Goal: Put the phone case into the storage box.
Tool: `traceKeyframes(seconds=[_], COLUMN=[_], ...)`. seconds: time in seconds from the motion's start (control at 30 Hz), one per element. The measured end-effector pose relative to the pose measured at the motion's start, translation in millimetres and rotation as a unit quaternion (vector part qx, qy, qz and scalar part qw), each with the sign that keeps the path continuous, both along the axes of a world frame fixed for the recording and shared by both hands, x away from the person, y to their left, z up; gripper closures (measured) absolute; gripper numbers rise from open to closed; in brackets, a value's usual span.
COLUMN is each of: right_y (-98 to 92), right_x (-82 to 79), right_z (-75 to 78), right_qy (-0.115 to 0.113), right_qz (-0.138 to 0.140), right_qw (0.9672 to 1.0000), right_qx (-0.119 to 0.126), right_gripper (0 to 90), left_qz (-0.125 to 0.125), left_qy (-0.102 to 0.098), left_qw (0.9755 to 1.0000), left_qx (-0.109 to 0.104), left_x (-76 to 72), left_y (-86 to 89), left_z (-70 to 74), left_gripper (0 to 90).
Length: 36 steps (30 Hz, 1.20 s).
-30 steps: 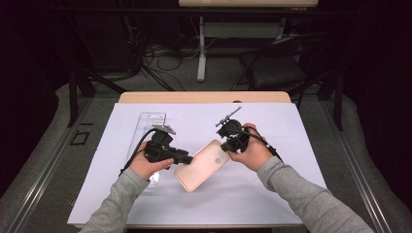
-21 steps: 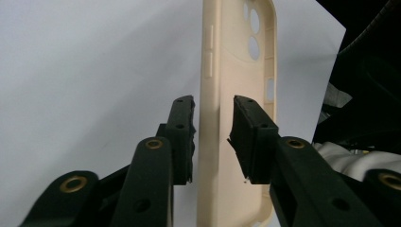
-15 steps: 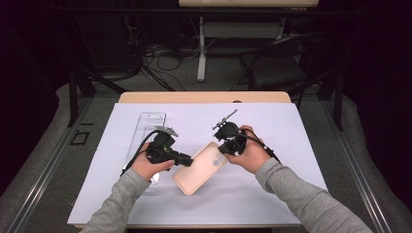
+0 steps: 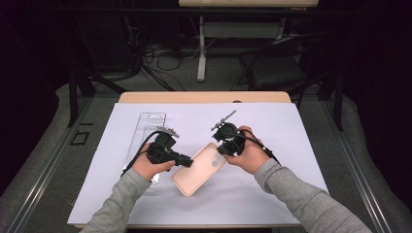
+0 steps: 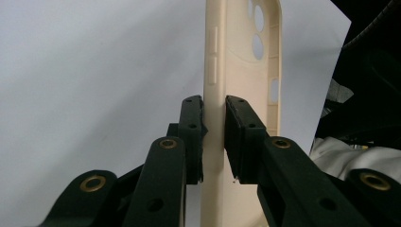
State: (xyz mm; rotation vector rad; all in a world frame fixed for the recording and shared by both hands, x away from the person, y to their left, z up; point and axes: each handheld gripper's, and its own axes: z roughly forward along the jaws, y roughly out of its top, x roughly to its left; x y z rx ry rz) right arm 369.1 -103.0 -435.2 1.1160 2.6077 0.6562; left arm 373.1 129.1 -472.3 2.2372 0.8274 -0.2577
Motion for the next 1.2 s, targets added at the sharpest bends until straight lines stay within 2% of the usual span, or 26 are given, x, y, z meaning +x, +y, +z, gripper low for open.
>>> traceKeyframes(seconds=[0.23, 0.47, 0.77, 0.93, 1.2], right_y=[1.1, 2.2, 3.2, 2.9, 2.4], right_x=[-0.9, -1.1, -1.0, -0.8, -0.2], right_z=[-1.4, -2.2, -3.6, -4.0, -4.1], right_qy=[-0.001, 0.001, 0.001, 0.001, 0.004], right_qz=[0.002, 0.002, 0.004, 0.004, 0.005], right_qw=[1.0, 1.0, 1.0, 1.0, 1.0], right_qx=[-0.002, -0.002, -0.003, 0.0, 0.001], right_gripper=[87.6, 87.7, 87.6, 87.6, 87.5], left_qz=[-0.006, -0.004, -0.009, -0.007, -0.012], left_qy=[0.012, 0.015, 0.037, 0.04, 0.034], left_qw=[0.9999, 0.9998, 0.9993, 0.9992, 0.9993], left_qx=[0.003, 0.008, -0.002, -0.003, 0.001], left_x=[0.1, 0.3, 4.7, 4.8, 4.8], left_y=[-1.0, -0.8, 2.5, 2.5, 2.6], left_z=[-1.6, -2.1, -5.1, -5.1, -4.7], left_gripper=[80.8, 81.1, 81.3, 81.5, 81.8])
